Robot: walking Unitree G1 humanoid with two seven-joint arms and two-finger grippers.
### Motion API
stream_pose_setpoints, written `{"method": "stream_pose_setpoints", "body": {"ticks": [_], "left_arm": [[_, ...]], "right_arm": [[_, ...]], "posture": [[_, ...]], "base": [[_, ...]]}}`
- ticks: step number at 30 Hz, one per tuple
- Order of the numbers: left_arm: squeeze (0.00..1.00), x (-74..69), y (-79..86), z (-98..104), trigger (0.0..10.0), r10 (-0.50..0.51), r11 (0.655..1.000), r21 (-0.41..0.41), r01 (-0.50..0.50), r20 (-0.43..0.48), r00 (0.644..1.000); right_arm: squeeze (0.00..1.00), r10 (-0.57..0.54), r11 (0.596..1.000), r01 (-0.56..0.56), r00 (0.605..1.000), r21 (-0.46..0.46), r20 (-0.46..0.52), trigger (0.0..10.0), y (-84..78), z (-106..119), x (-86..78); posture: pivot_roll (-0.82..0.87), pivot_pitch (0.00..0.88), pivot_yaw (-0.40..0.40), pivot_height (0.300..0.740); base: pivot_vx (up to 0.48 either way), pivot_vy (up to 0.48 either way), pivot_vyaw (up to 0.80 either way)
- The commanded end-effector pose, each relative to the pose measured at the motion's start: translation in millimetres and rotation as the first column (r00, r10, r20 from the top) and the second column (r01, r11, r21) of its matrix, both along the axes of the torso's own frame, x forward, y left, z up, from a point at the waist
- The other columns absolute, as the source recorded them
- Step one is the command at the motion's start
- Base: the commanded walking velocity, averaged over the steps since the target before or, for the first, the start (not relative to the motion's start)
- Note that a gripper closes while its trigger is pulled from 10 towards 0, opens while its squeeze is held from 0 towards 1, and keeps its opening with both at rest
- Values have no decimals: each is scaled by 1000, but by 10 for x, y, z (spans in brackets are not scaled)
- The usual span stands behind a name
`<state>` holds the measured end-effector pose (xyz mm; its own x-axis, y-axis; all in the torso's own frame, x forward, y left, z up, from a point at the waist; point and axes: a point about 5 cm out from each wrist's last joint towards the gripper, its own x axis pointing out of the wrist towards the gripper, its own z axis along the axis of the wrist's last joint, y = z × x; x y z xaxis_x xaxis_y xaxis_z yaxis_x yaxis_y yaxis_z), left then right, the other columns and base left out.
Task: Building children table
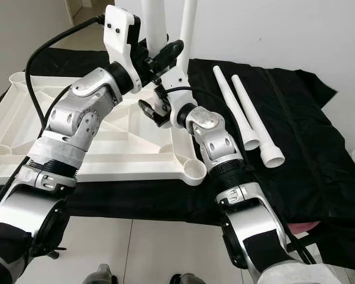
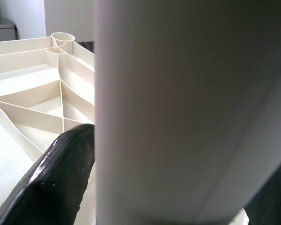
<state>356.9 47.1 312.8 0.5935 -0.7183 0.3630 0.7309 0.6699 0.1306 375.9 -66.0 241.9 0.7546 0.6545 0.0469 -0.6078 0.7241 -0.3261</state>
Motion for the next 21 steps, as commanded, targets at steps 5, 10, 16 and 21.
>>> {"method": "stream_pose_setpoints", "body": {"ticks": [5, 10, 16, 21], "left_arm": [[0, -71, -75, 33, 10000, -35, 999, 15, 35, 43, 998], [0, -71, -82, 24, 10000, -29, 999, 15, 29, 44, 999], [0, -77, -86, 39, 10000, -30, 999, 16, 29, 52, 998], [0, -87, -102, 32, 10000, -32, 999, 19, 31, 53, 998]], "right_arm": [[0, 24, 1000, -24, 999, -18, 23, 10000, 72, 55, -15], [0, 29, 999, -29, 999, -17, 27, 9529, 82, 54, -32], [0, 29, 1000, -29, 999, -8, 14, 902, 85, 28, -43], [0, 26, 1000, -26, 1000, -1, 11, 0, 79, 33, -43]], "posture": [[75, 0, -71, 740], [70, 0, -72, 740], [67, 0, -69, 740], [66, 0, -68, 740]], "base": [[0, 0, 0], [0, 0, 0], [0, 0, 0], [0, 0, 0]]}}
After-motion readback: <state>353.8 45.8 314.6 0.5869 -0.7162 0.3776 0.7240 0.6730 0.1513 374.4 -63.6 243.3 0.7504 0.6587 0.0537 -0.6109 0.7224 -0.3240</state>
